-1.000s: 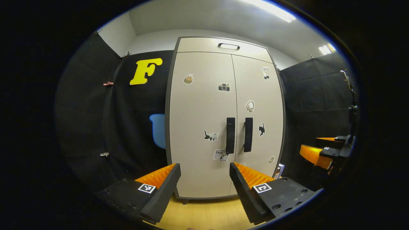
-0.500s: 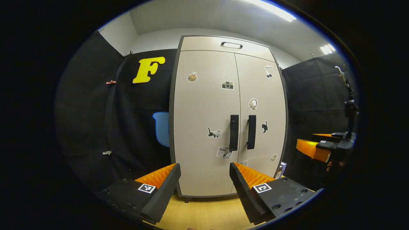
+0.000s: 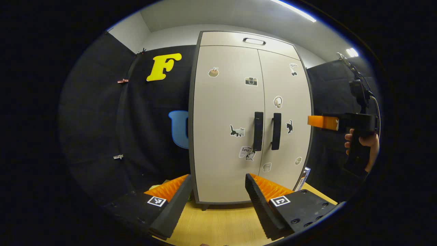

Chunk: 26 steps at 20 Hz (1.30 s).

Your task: Open the right door of the double-door shoe cabinet with the right hand, and open the left door with the left hand.

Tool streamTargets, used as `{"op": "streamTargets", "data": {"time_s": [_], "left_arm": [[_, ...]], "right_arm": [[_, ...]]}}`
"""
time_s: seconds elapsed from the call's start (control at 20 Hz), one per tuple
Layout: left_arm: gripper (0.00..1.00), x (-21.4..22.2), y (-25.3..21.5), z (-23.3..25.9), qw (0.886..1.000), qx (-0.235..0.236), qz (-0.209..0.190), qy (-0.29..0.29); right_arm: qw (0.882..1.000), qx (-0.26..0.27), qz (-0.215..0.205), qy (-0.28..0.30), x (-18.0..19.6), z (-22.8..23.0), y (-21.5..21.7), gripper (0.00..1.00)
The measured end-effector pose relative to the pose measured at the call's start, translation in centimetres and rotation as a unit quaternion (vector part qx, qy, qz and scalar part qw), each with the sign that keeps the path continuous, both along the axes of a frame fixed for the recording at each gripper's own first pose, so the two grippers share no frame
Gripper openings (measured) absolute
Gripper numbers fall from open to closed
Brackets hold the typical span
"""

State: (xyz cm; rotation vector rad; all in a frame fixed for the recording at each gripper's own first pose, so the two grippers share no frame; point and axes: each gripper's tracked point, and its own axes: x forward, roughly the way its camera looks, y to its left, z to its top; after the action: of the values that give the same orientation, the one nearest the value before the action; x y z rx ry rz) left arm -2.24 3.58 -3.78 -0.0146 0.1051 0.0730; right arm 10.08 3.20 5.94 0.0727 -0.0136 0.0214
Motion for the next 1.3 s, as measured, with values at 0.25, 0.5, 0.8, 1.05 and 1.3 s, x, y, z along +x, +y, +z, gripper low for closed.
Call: {"op": "streamTargets", "data": {"time_s": [0.25,0.5,0.8,1.05,1.3], "left_arm": [[0.95,-0.6,1.3,-0.6,1.000,-0.016,0.009,0.002],[0.95,-1.3,3.6,-1.9,0.999,-0.020,0.030,0.016],[0.95,-1.5,6.1,-3.3,0.997,-0.034,0.053,0.036],[0.95,-1.4,6.5,-3.6,0.997,-0.027,0.054,0.038],[0.95,-1.5,6.7,-3.6,0.998,-0.023,0.052,0.035]], "right_arm": [[0.999,-0.024,0.031,0.024,3.9,-0.6,3.5,0.97],[0.996,-0.028,0.060,0.053,7.1,-2.7,7.0,0.98],[0.995,-0.041,0.057,0.077,10.0,-4.9,8.8,0.98],[0.995,-0.040,0.048,0.082,11.2,-5.3,9.5,0.85],[0.994,-0.032,0.045,0.091,11.7,-5.6,9.8,0.56]]}}
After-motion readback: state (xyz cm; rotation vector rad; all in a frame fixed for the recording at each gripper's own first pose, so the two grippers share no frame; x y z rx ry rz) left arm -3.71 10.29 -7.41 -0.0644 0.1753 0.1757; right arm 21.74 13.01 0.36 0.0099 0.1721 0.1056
